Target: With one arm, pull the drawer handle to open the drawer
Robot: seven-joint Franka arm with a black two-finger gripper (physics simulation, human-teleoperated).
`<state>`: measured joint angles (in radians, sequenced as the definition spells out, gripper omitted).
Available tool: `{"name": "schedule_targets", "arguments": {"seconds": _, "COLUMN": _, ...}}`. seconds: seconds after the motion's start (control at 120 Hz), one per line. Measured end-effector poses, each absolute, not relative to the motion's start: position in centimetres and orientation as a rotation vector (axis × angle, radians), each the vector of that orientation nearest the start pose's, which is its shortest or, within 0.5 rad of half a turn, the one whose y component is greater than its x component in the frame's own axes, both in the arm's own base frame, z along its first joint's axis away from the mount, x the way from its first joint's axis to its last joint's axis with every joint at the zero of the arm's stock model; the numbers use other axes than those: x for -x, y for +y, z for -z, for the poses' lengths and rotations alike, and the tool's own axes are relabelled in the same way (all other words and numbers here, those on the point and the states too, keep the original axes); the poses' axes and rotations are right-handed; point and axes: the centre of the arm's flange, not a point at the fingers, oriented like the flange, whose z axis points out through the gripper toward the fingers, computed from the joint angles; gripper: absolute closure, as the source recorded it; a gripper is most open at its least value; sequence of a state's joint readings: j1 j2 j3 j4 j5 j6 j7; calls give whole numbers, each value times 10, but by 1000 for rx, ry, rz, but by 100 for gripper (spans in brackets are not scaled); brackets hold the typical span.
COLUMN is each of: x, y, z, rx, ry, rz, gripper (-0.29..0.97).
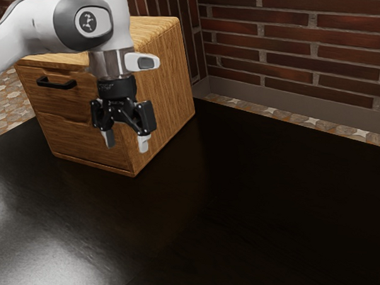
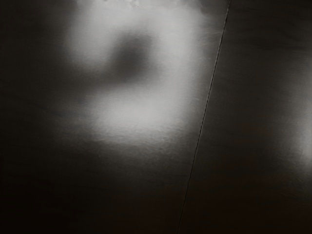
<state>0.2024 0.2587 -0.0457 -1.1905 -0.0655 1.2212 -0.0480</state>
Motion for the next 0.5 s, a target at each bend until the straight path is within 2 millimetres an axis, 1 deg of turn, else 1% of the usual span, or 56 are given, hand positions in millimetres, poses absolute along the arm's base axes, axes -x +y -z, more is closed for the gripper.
{"name": "schedule_targets", "arguments": {"seconds": 0.067, "x": -591, "y": 95, "z": -624, "rx": 3184, "ry": -370, "rz": -297, "gripper": 0}}
{"name": "schedule_targets", "arguments": {"seconds": 0.167, "x": -594, "y": 99, "z": -628, "rx": 3196, "ry": -404, "rz": -229, "gripper": 0}}
{"name": "schedule_targets", "arguments": {"seconds": 0.208, "x": -593, "y": 98, "z": -638, "rx": 3202, "ry": -407, "rz": -184, "gripper": 0}}
{"name": "schedule_targets", "arguments": {"seconds": 0.217, "x": -591, "y": 98, "z": -642, "rx": 3204, "ry": -406, "rz": -169, "gripper": 0}}
{"name": "schedule_targets", "arguments": {"seconds": 0.233, "x": -583, "y": 96, "z": -662, "rx": 3210, "ry": -400, "rz": -106, "gripper": 0}}
{"name": "schedule_targets", "arguments": {"seconds": 0.267, "x": -564, "y": 94, "z": -704, "rx": 3219, "ry": -380, "rz": 38, "gripper": 0}}
{"name": "schedule_targets", "arguments": {"seconds": 0.292, "x": -545, "y": 96, "z": -736, "rx": 3221, "ry": -349, "rz": 155, "gripper": 0}}
{"name": "schedule_targets", "arguments": {"seconds": 0.325, "x": -523, "y": 111, "z": -767, "rx": 3222, "ry": -305, "rz": 282, "gripper": 0}}
{"name": "schedule_targets", "arguments": {"seconds": 0.35, "x": -510, "y": 127, "z": -781, "rx": 3223, "ry": -280, "rz": 350, "gripper": 0}}
{"name": "schedule_targets", "arguments": {"seconds": 0.367, "x": -503, "y": 140, "z": -787, "rx": 3221, "ry": -272, "rz": 383, "gripper": 0}}
{"name": "schedule_targets", "arguments": {"seconds": 0.433, "x": -477, "y": 197, "z": -798, "rx": 3180, "ry": -275, "rz": 462, "gripper": 0}}
{"name": "schedule_targets", "arguments": {"seconds": 0.5, "x": -449, "y": 258, "z": -798, "rx": 3101, "ry": -222, "rz": 464, "gripper": 0}}
